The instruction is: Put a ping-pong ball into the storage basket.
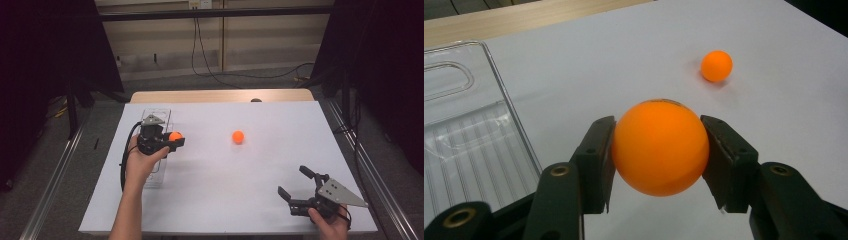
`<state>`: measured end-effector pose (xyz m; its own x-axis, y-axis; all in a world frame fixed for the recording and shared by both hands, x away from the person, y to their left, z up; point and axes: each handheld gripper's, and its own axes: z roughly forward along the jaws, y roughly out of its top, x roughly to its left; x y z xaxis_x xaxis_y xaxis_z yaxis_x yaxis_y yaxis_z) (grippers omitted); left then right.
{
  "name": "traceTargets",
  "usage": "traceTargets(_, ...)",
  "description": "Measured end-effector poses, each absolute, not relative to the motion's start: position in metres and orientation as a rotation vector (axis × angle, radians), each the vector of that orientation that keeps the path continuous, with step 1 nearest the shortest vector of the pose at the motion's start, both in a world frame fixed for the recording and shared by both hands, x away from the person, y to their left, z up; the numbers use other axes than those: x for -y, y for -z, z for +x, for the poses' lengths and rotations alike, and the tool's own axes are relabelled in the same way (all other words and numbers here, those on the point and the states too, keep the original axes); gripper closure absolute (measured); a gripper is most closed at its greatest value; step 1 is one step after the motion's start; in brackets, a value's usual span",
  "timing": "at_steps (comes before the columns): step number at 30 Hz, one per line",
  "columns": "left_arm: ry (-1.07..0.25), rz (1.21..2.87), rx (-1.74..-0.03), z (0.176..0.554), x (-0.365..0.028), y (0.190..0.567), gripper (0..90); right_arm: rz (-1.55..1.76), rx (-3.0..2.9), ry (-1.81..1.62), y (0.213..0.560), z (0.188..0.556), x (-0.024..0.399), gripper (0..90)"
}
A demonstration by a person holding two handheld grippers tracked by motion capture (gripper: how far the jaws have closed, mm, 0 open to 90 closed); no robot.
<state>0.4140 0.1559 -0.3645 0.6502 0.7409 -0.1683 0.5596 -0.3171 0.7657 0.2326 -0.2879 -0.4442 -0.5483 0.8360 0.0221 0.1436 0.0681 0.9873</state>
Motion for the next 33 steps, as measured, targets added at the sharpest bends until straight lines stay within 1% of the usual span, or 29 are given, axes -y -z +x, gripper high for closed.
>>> traceTargets(33, -0.306, 2.001, -1.042, 0.415, -0.171, 0.361, 50.4, 0.975, -1.765, -1.529, 0.444, 0.232, 0.288, 2.3)
